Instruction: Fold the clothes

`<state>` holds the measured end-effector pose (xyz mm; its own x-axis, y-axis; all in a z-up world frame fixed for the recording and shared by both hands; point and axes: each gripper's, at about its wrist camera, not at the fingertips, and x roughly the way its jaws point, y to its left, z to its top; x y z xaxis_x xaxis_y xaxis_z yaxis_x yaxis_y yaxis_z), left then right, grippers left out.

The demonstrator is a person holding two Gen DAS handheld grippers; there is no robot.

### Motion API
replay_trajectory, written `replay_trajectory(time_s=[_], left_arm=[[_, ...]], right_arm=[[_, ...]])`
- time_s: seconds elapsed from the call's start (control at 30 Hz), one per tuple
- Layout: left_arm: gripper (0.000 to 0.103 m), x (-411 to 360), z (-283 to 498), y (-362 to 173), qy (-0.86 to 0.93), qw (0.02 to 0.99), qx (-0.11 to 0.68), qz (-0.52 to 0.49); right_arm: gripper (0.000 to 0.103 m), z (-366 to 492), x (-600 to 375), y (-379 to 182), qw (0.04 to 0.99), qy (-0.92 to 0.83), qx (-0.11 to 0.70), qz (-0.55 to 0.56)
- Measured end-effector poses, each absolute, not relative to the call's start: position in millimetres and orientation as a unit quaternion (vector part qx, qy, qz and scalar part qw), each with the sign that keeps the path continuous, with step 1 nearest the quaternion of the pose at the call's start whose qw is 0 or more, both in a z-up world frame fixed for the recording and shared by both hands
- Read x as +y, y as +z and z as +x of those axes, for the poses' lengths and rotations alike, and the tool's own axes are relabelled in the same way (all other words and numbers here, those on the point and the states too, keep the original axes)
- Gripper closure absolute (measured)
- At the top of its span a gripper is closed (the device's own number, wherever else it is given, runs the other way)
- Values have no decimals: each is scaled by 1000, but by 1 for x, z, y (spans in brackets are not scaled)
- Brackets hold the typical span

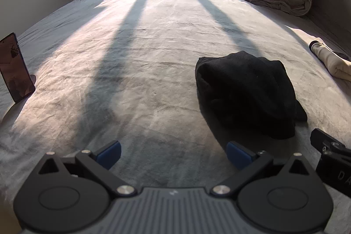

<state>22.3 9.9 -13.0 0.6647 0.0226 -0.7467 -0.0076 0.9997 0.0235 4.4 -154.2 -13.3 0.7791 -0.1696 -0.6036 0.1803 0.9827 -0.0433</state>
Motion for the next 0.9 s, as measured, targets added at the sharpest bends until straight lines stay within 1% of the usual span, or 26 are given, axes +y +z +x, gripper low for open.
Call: replay_trajectory(time_s=[0.9], left_arm=[[1, 6, 13, -2, 10, 915, 403, 16]], right_arm=[[0, -4, -157, -9, 943, -92, 321, 4]])
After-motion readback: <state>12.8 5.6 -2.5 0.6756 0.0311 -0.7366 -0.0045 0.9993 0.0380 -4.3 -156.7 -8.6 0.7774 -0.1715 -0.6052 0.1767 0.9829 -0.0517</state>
